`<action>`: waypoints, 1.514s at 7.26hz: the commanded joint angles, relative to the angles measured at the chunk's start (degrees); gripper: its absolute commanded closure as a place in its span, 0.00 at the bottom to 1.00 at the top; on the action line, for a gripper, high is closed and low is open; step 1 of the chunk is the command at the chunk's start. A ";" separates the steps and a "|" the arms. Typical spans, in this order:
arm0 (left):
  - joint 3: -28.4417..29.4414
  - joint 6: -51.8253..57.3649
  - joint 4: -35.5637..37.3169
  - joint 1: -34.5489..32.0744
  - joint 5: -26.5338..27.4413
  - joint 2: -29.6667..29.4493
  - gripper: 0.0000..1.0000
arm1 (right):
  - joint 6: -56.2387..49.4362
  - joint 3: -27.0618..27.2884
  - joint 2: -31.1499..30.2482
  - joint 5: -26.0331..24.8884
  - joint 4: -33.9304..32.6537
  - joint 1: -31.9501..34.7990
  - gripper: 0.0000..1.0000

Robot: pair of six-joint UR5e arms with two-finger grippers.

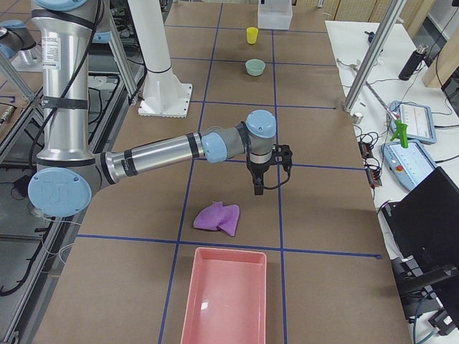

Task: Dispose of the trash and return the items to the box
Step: 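Move the right gripper toward the lavender cloth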

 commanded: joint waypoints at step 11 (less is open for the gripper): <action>-0.08 -4.47 -0.62 0.18 -0.35 -0.02 0.02 | 21.45 -19.17 -5.20 0.25 39.71 -10.00 0.00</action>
